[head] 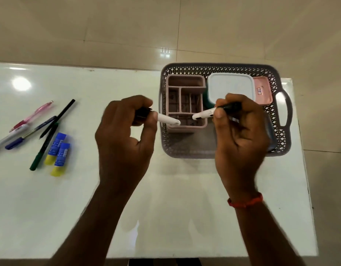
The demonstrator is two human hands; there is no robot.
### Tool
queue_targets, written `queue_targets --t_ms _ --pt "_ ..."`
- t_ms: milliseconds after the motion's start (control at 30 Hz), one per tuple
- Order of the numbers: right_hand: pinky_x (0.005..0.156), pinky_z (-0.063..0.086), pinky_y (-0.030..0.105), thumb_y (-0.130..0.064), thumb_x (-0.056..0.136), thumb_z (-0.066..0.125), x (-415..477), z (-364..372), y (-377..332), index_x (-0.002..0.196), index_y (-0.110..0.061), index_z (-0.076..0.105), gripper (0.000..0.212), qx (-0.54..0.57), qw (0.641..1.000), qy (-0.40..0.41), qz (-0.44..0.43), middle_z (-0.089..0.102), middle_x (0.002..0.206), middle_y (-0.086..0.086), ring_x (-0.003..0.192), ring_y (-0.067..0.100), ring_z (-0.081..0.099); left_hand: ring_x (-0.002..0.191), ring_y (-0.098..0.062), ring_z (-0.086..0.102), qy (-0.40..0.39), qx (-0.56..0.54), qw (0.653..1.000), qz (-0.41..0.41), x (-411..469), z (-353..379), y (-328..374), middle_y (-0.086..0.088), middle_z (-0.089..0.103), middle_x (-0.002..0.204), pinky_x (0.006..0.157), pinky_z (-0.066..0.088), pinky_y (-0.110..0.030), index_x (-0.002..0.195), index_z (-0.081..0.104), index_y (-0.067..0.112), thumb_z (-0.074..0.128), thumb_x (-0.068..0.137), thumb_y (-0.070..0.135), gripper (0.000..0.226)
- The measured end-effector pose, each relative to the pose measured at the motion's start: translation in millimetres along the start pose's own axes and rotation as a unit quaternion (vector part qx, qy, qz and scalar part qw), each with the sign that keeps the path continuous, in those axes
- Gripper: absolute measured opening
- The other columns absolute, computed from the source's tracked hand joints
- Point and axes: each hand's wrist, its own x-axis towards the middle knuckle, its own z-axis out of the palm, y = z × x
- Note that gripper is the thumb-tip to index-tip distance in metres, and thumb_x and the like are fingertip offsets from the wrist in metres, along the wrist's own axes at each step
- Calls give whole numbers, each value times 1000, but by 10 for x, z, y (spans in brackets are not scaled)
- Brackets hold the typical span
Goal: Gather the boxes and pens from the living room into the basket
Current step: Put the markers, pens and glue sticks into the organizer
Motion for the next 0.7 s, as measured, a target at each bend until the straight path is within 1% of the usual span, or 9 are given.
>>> queue_targets --t_ms 100,233,333,367,433,500,533,600,700 --pt "85 57 34 -9 95 63 26 93 161 116 -1 60 23 -36 999 -14 12 69 105 8 97 17 68 86 -16 66 -34 6 999 -12 27 183 12 -10 69 99 80 48 -12 111 66 2 69 92 10 21" --pt "87 56 24 -15 94 64 47 205 275 122 -5 60 30 -77 996 -31 23 70 108 6 102 12 68 87 -20 68 -57 12 997 -40 -37 328 26 -10 70 97 78 55 -24 110 69 2 70 91 13 22" --pt "88 55 20 -19 95 63 34 272 334 127 -8 58 33 -91 993 -68 38 69 114 4 105 7 66 90 -19 64 -97 46 993 -44 -81 389 -5 -9 68 100 78 53 -28 115 70 6 71 92 14 24" --pt "90 55 24 -20 96 61 26 283 357 129 -11 57 34 -103 990 -89 45 68 116 3 106 8 65 92 -20 63 -123 63 989 -47 -77 412 -22 -9 67 101 79 49 -26 119 70 8 70 93 16 27" --pt "96 52 41 -24 97 59 -4 288 430 132 -15 56 36 -181 972 -141 42 66 119 2 113 14 60 103 -24 58 -197 102 973 -62 -51 474 -53 -9 63 110 84 41 -26 131 65 15 65 96 24 36" --pt "102 43 51 -27 97 57 -53 264 513 133 -18 56 36 -291 939 -182 22 63 127 2 125 21 51 121 -26 49 -258 140 952 -89 -25 542 -81 -7 57 129 96 42 -36 145 51 24 58 98 37 49" --pt "105 39 51 -27 98 57 -74 243 544 133 -18 56 37 -323 926 -194 22 59 132 2 130 22 45 128 -26 44 -275 147 944 -106 -15 559 -86 -5 53 138 102 42 -42 149 44 26 56 98 42 55" --pt "109 36 50 -29 97 57 -111 193 583 137 -19 53 42 -334 919 -204 40 51 141 4 135 24 38 135 -24 39 -289 131 939 -129 -4 557 -95 -2 48 147 108 40 -47 151 39 26 58 95 48 63" --pt "111 35 47 -29 93 62 -160 134 626 142 -20 45 53 -338 913 -224 48 43 148 5 138 25 33 133 -23 42 -295 104 941 -129 -25 517 -144 0 50 145 109 38 -43 144 47 20 63 92 45 59"
